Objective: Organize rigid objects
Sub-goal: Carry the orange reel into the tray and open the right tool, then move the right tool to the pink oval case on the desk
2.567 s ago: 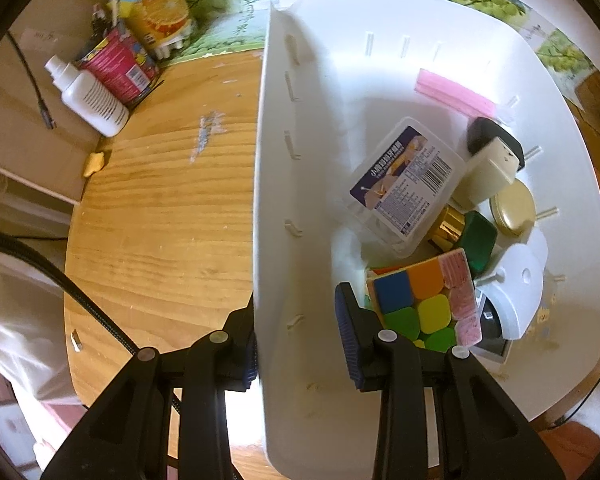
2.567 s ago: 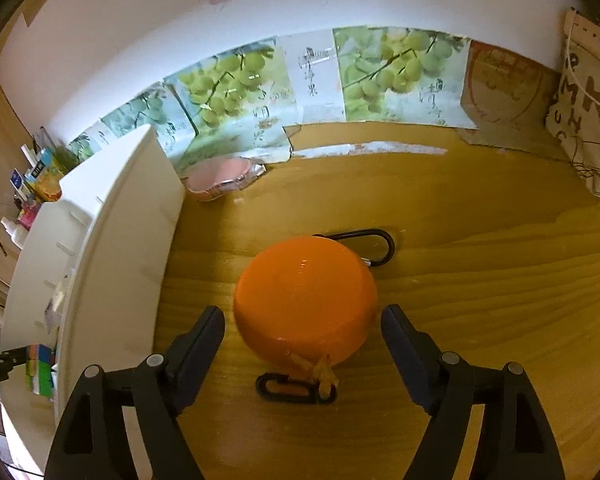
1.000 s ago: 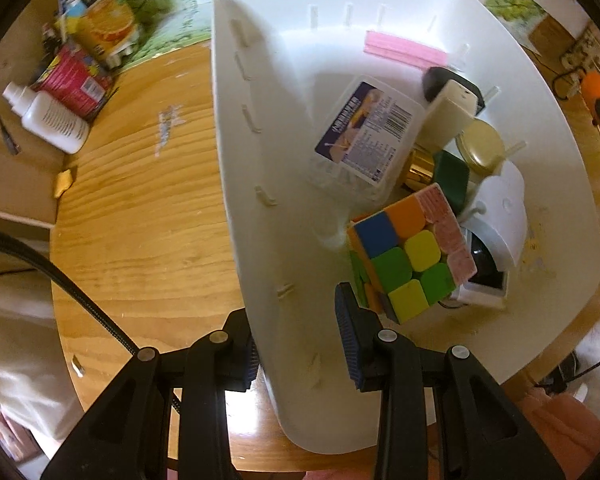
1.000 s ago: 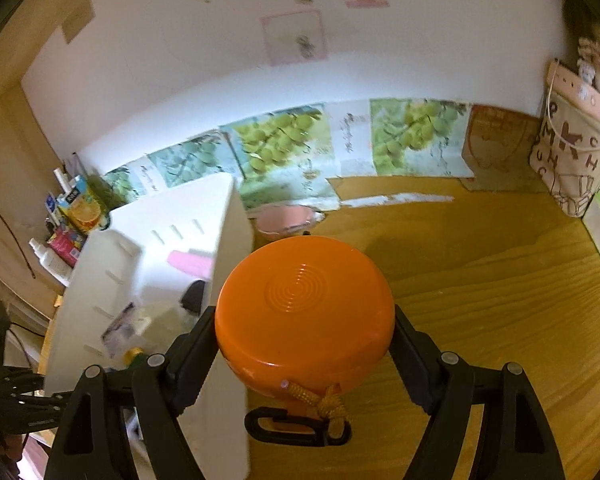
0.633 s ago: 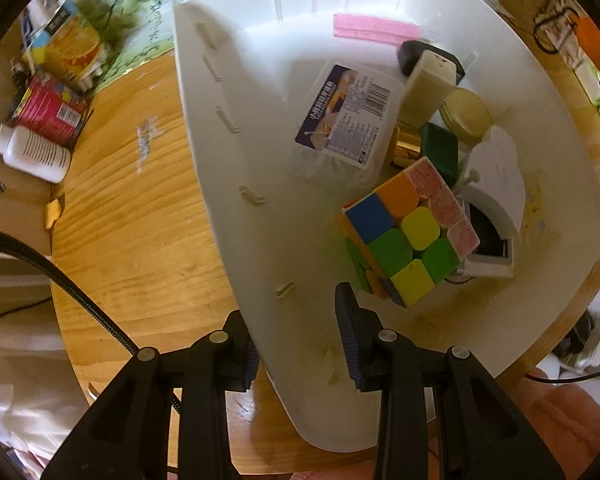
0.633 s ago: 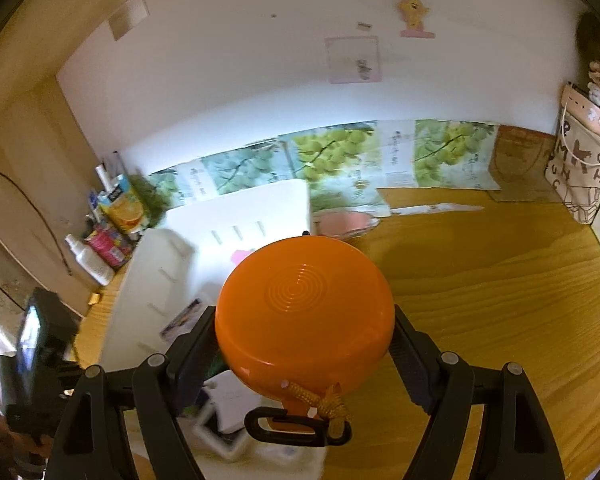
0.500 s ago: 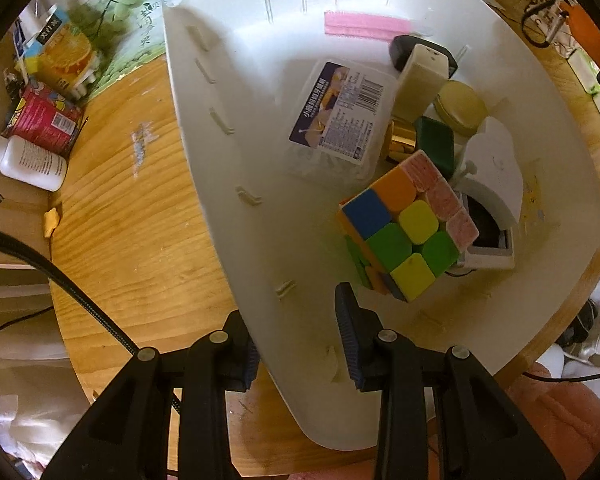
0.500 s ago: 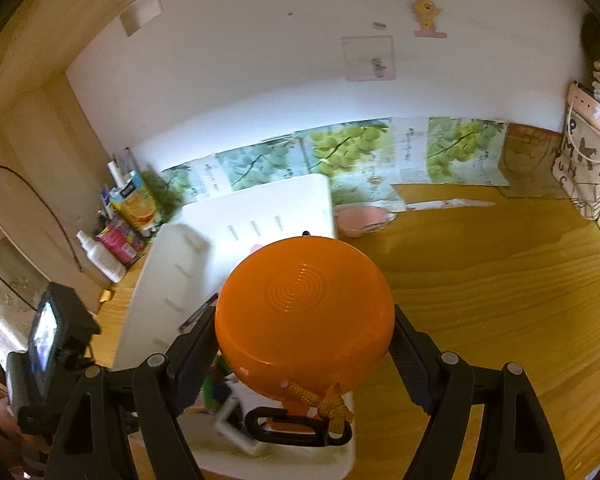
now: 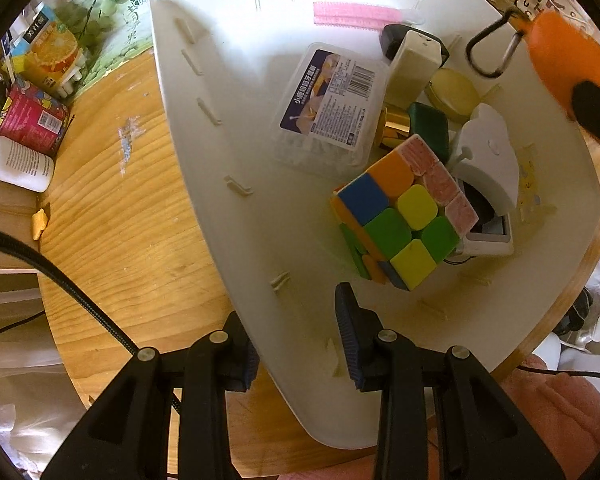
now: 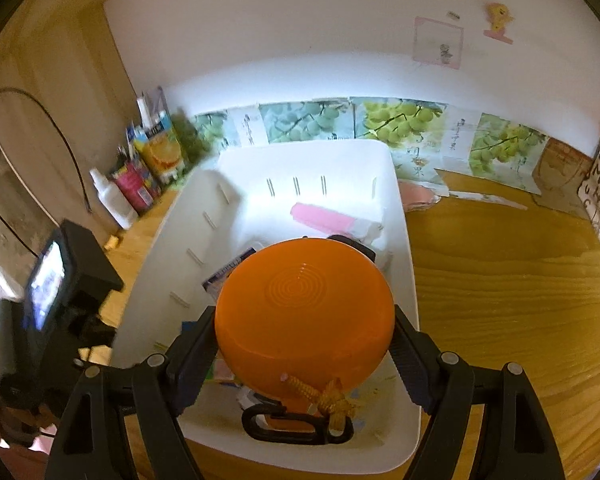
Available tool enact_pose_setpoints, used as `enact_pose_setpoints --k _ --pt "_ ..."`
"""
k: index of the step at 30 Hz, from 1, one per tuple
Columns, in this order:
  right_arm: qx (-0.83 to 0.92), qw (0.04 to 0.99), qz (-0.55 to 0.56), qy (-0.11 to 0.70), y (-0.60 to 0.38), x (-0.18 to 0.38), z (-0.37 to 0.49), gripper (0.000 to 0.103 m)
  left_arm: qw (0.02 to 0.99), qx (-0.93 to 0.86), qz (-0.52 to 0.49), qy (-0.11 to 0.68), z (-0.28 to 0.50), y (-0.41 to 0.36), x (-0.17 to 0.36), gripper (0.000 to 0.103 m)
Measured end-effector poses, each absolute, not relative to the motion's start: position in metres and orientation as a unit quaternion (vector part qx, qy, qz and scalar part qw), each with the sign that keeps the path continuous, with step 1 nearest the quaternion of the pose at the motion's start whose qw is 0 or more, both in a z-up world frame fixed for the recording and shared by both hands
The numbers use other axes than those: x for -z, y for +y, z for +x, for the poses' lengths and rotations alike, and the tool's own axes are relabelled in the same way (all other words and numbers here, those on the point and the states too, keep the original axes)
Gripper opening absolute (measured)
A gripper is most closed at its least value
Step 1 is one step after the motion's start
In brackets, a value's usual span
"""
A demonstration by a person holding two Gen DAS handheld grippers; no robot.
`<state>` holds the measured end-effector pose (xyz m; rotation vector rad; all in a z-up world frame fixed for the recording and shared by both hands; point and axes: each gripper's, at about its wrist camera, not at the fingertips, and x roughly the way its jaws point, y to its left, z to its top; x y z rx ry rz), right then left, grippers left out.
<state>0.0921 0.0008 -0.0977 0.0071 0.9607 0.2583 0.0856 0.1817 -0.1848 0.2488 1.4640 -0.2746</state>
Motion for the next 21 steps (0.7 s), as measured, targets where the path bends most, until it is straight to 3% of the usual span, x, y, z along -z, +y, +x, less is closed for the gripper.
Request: enact_pose_setpoints --k 14,21 --pt "-0.142 0.897 -0.077 0.411 -0.017 0.071 0.11 0.081 0.731 0.094 0.103 0.667 0.095 0.182 0.186 0.037" --pt "-0.168 0.888 -0.169 0.392 -0.047 0.06 0.135 0.081 0.744 0.06 0.102 0.658 0.099 0.177 0.18 0.037"
